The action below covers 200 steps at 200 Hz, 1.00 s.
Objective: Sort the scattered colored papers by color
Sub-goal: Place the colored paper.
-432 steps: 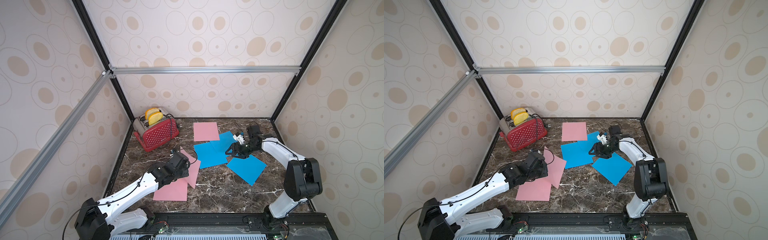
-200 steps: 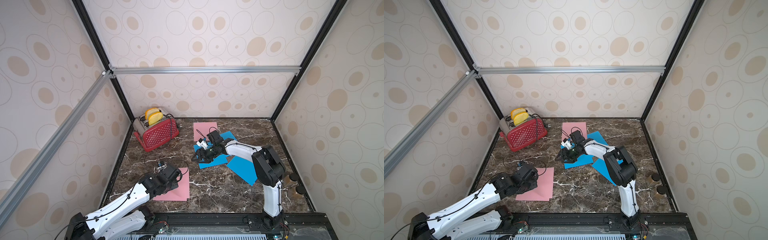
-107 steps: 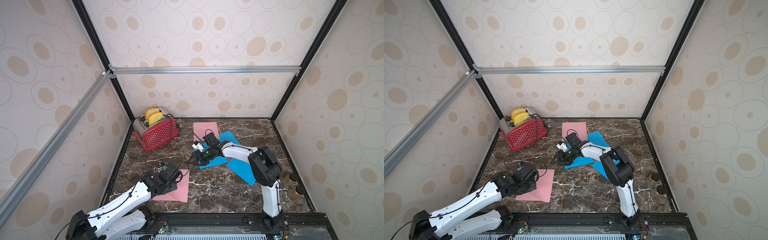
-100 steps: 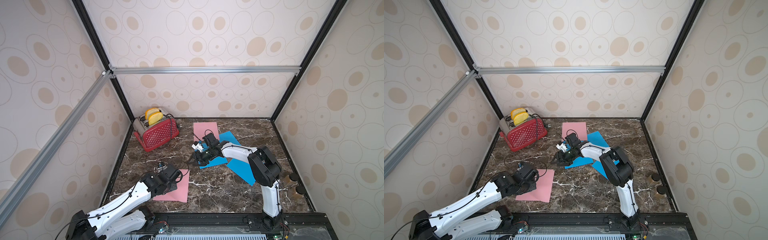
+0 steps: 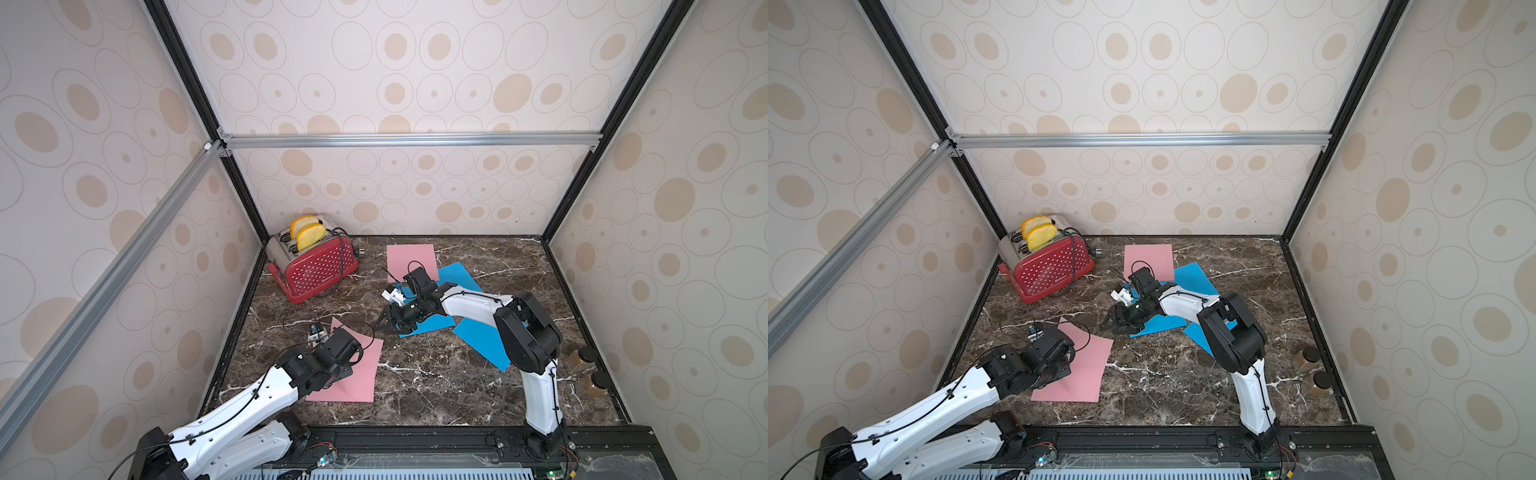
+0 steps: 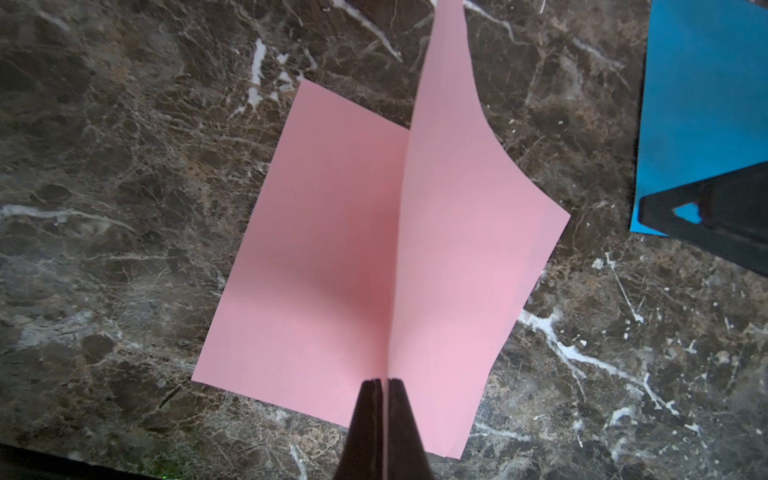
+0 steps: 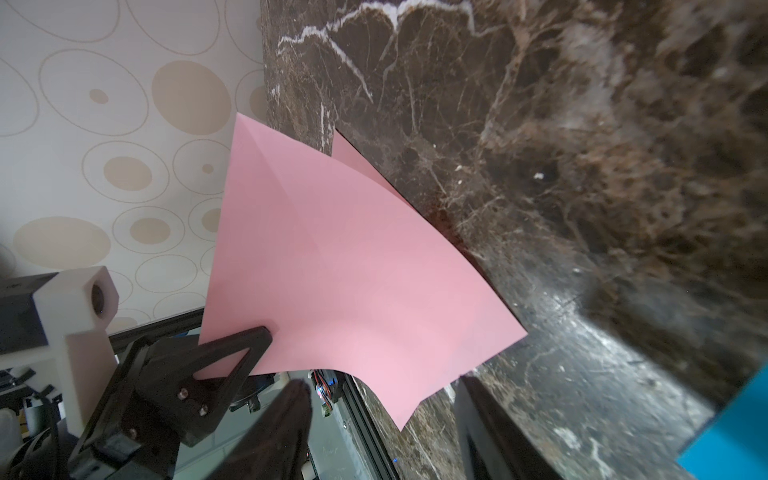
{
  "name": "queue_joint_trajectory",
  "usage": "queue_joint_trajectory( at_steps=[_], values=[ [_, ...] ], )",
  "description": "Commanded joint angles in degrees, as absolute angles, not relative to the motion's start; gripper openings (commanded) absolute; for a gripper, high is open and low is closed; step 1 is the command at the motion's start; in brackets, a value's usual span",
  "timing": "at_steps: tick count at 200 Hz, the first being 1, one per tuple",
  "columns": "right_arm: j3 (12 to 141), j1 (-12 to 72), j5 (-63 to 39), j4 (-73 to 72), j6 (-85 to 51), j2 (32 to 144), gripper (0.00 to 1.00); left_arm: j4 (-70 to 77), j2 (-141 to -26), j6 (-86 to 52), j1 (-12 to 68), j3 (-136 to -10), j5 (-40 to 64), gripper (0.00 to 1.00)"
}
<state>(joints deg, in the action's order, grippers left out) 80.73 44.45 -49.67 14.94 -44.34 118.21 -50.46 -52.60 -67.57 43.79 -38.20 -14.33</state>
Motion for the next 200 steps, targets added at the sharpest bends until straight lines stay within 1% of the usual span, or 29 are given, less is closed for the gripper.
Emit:
queue_joint_trajectory(
  at_steps=[1, 98, 200],
  values=[
    [81.3, 44.8, -50.6, 16.2, -43.1, 118.8, 0.61, -50.7, -52.6, -70.3, 44.0, -38.2, -16.0, 0.00],
    [81.3, 45.9, -51.7, 14.4, -44.3, 120.1, 0.61, -54.1, -53.8, -75.6, 44.0, -38.4, -16.1, 0.00],
    [83.7, 47.5, -52.1, 14.3, -44.6, 122.9, 0.61, -54.7, -51.3, -80.3, 44.0, -36.3, -15.6, 0.00]
  ],
)
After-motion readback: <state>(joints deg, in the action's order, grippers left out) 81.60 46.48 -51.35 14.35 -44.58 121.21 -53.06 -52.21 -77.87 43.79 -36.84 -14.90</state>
